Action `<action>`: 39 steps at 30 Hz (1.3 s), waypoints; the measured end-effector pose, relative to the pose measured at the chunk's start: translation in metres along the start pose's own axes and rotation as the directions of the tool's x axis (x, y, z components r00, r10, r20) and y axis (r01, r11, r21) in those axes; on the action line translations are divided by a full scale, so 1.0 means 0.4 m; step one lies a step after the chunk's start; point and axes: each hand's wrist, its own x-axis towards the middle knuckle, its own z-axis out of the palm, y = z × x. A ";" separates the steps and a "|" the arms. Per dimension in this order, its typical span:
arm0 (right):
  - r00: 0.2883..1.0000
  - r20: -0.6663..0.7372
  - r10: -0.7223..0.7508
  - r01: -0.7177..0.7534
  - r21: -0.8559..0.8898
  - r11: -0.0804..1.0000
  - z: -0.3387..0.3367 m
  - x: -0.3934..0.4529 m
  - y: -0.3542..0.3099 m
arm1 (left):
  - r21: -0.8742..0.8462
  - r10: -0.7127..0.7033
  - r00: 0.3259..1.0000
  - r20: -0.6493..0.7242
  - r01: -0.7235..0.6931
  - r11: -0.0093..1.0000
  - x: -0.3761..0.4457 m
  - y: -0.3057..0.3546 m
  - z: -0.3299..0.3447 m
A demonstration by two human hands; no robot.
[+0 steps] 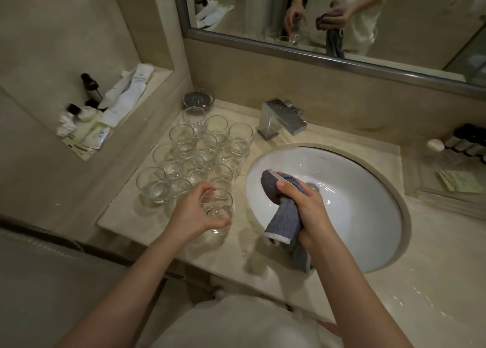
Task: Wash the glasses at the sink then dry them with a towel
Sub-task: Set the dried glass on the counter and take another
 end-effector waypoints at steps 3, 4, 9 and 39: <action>1.000 -0.028 0.011 -0.010 0.013 1.000 0.000 -0.003 0.011 | 0.084 0.043 0.999 -0.002 -0.043 0.996 0.012 -0.021 0.000; 0.999 -0.040 0.013 -0.012 0.017 1.000 0.000 -0.005 0.014 | 0.105 0.056 0.998 0.001 -0.056 0.993 0.014 -0.028 0.001; 0.997 -0.070 0.031 -0.028 0.033 0.999 -0.003 -0.009 0.032 | 0.191 0.078 0.997 0.004 -0.077 0.979 0.019 -0.057 0.006; 0.992 -0.114 0.048 -0.048 0.005 0.999 0.007 -0.004 0.045 | 0.494 0.111 0.994 -0.019 -0.087 0.865 0.038 -0.074 0.009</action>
